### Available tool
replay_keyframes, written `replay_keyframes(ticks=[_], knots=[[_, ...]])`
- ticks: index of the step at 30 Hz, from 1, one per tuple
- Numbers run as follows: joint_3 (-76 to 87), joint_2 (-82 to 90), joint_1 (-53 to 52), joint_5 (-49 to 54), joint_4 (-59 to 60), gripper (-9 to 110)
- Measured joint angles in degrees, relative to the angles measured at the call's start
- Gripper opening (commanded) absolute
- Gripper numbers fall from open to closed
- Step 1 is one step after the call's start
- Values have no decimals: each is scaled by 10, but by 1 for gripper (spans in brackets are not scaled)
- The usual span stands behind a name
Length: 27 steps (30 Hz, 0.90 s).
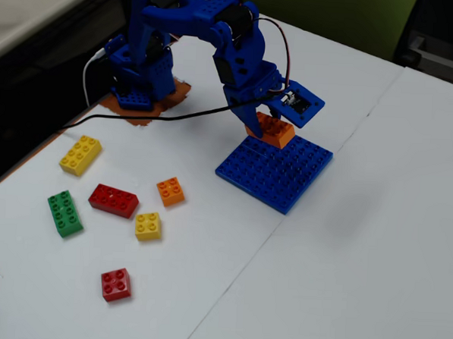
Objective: Pick up the 2x4 orange block and go up the 8x8 blue block.
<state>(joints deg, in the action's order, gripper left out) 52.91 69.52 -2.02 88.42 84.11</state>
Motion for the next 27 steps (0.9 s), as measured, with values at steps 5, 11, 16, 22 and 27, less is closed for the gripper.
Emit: replay_keyframes(ticks=[5,11,16,22,27], knots=[[-1,-7,0,0,5,0],[-1,-9,-5,0,6,0],[-3,-16,-12,0,5,0],[-3,-19,-12,0,5,0],[-3,-19,-12,-1,5,0]])
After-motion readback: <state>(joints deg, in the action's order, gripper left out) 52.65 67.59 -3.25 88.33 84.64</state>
